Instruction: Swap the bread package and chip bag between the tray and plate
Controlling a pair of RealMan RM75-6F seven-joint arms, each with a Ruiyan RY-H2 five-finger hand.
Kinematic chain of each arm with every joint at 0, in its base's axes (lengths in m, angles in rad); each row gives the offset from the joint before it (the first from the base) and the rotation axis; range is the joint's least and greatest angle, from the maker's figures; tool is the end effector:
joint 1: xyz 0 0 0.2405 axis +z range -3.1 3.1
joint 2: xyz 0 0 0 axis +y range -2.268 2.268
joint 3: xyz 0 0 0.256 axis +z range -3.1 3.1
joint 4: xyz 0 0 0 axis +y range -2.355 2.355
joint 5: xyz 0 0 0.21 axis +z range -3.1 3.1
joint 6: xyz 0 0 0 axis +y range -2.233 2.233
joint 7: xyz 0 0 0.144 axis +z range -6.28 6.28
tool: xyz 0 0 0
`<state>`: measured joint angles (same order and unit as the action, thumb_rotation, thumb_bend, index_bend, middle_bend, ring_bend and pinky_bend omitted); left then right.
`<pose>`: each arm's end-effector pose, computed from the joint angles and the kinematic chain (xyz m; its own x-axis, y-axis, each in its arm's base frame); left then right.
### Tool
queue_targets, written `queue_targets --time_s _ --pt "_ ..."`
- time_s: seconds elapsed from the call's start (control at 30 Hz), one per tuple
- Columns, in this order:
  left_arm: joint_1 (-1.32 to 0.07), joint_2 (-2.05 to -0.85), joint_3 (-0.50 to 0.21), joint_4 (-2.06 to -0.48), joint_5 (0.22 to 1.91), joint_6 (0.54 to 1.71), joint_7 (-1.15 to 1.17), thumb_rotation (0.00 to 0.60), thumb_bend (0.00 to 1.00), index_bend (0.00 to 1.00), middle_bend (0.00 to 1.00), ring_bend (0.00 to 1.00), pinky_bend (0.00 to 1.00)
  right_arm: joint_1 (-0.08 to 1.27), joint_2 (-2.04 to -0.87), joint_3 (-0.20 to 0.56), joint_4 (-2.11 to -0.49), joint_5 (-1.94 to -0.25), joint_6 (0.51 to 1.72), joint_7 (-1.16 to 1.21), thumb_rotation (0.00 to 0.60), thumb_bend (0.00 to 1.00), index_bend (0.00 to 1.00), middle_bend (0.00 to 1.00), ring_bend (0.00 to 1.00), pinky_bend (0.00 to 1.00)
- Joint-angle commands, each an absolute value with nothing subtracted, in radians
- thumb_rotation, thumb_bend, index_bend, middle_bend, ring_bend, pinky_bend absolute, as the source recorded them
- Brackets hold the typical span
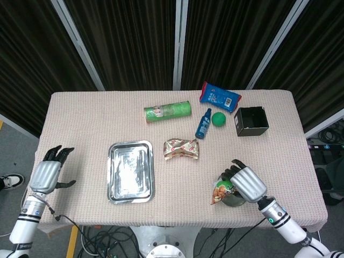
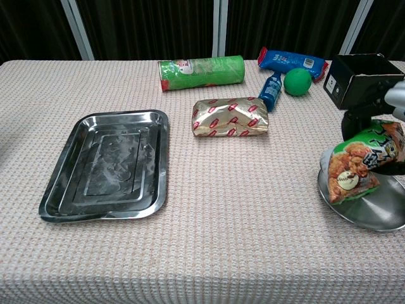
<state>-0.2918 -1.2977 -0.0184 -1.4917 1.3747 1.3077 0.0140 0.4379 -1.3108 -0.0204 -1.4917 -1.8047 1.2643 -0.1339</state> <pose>-0.3010 0.2375 0.0891 0.3560 0.1436 0.9234 0.9342 -0.0792 -0.3478 -0.2194 -0.2444 0.0541 0.5717 -0.0401 0.8195 -0.6626 -0.6116 0.4323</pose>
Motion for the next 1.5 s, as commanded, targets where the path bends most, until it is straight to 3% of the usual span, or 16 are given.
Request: queue_targets --time_s 0.03,0.27,0.4,0.53,0.6,0.7,0.8,1.1,1.23,1.5 --pt "-0.284 -1.293 -0.022 -1.494 1.374 1.314 0.007 0.6 0.06 0.11 0.12 0.01 0.09 0.501 -1.304 0.014 -1.568 -1.822 1.211 -0.179 0.6 0.23 0.62 0.61 0.45 0.23" --pt "-0.265 -1.282 -0.027 -1.479 1.353 1.304 -0.011 0.6 0.06 0.11 0.12 0.01 0.09 0.618 -1.447 0.078 -1.574 -1.791 1.071 -0.265 0.6 0.21 0.62 0.6 0.45 0.19" --pt "-0.251 -1.275 -0.03 -1.469 1.35 1.312 -0.025 0.6 0.06 0.11 0.12 0.01 0.09 0.678 -1.538 0.112 -1.543 -1.734 0.991 -0.272 0.6 0.17 0.56 0.59 0.42 0.17" --pt "-0.238 -1.269 -0.031 -1.459 1.351 1.319 -0.038 0.6 0.06 0.11 0.12 0.01 0.09 0.726 -1.56 0.128 -1.529 -1.673 0.901 -0.285 0.6 0.09 0.33 0.48 0.29 0.09" --pt "-0.232 -1.265 -0.033 -1.454 1.351 1.323 -0.045 0.6 0.06 0.11 0.12 0.01 0.09 0.739 -1.546 0.137 -1.542 -1.63 0.863 -0.309 0.6 0.03 0.13 0.35 0.15 0.02" --pt "-0.226 -1.26 -0.037 -1.447 1.351 1.324 -0.056 0.6 0.06 0.11 0.12 0.01 0.08 0.745 -1.515 0.153 -1.575 -1.551 0.82 -0.361 0.6 0.0 0.0 0.19 0.01 0.0" --pt "-0.222 -1.258 -0.041 -1.442 1.353 1.326 -0.064 0.6 0.06 0.11 0.12 0.01 0.09 0.744 -1.484 0.164 -1.616 -1.498 0.815 -0.396 0.6 0.0 0.0 0.12 0.0 0.0" --pt "-0.219 -1.257 -0.049 -1.444 1.365 1.325 -0.074 0.6 0.06 0.11 0.12 0.01 0.08 0.739 -1.38 0.241 -1.688 -1.42 0.898 -0.394 0.6 0.0 0.0 0.11 0.0 0.0" --pt "-0.218 -1.259 -0.051 -1.443 1.368 1.323 -0.08 0.6 0.06 0.11 0.12 0.01 0.09 0.787 -1.381 0.278 -1.621 -1.289 0.828 -0.414 0.6 0.0 0.0 0.1 0.0 0.0" --pt "-0.21 -1.253 -0.052 -1.443 1.374 1.324 -0.082 0.6 0.06 0.11 0.12 0.01 0.08 0.915 -1.515 0.26 -1.425 -1.046 0.667 -0.459 0.6 0.0 0.0 0.06 0.0 0.0"
